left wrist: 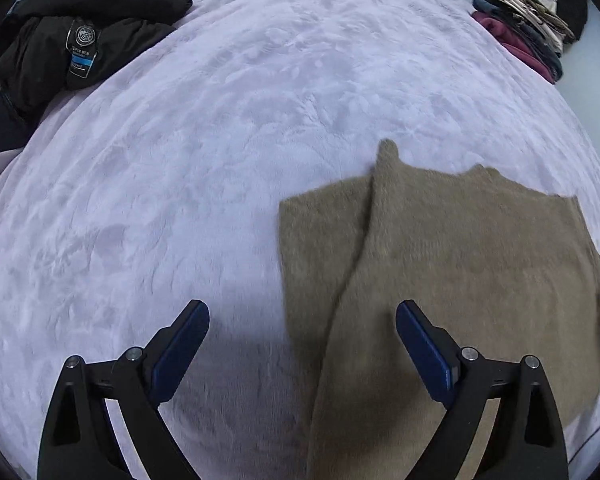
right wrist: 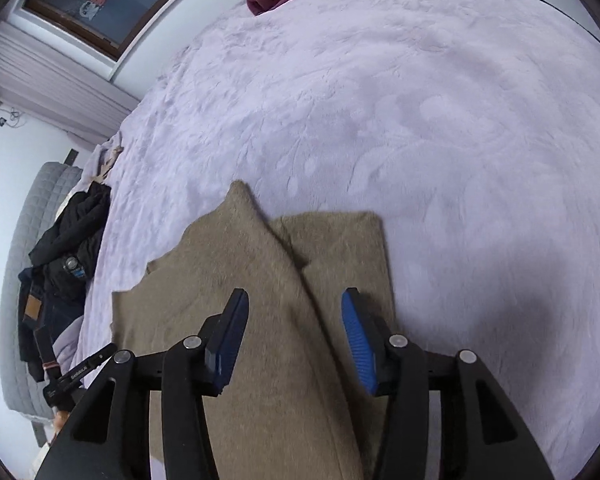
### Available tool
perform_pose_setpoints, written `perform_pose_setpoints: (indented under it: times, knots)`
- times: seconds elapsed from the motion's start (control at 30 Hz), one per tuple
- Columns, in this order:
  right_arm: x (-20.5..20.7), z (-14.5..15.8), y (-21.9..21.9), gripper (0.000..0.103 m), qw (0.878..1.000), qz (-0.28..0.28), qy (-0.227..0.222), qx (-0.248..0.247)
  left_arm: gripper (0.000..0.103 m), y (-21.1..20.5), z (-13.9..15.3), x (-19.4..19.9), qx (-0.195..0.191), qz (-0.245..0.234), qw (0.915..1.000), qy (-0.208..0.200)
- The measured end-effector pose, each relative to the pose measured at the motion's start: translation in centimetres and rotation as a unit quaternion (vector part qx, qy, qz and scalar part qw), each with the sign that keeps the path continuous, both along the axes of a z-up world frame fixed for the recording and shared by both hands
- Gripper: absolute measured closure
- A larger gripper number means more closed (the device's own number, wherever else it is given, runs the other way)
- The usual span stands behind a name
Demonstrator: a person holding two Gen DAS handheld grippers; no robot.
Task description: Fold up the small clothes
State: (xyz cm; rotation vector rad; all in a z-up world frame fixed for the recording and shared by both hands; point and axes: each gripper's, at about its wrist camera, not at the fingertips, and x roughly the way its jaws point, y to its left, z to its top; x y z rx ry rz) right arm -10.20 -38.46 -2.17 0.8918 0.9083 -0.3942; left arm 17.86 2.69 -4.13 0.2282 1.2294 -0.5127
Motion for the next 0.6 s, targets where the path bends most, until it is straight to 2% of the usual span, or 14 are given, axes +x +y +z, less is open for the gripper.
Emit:
perform_pose_setpoints:
  times: [0.1,0.2,0.27,0.37,0.4,0.43,0.53,0.57,0.6]
  knots:
    - [-3.1,-0.1,2.4,0.051,0.999,0.024,0.015,0.014,0.008,1.6,0.4,-3.1,-0.026,-0.028,0.9984,0.043]
    - [-6.3,-0.5,4.0,0.051,0.999,0.022,0.031,0.024,0.009,3.0,-0.3,-6.0,-0.043,-0.045,0.9943,0.086]
    - [-8.0,-0.7,4.6,0.051,0.999,0.017,0.036,0.027,0.024,3.6,-1.0,-7.6,-0.044,-0.053,0.9921,0.105]
    - [-10.0,-1.4,5.1,0.051,0.998,0.027,0.040,0.047,0.026,4.1,-2.1,-9.0,-0.044,-0.055,0.9892,0.129]
    - [-10.4,-1.8,5.4,0.051,0.997,0.034,0.042,0.057,0.031,4.1,-2.2,-9.3,-0.043,-0.057,0.9890,0.130]
    - [-10.6,-2.1,5.7,0.051,0.996,0.045,0.043,0.066,0.041,4.0,-2.3,-9.5,-0.044,-0.060,0.9886,0.131]
    - [-10.8,-2.0,6.4,0.051,0.995,0.064,0.045,0.058,0.043,3.9,-2.1,-9.6,-0.052,-0.058,0.9889,0.127]
    - [-10.8,-1.8,6.3,0.051,0.995,0.064,0.041,0.058,0.056,3.9,-1.9,-9.6,-0.055,-0.060,0.9890,0.124]
    - [-10.9,-1.7,6.2,0.051,0.996,0.062,0.035,0.060,0.061,3.8,-1.7,-9.6,-0.055,-0.061,0.9892,0.121]
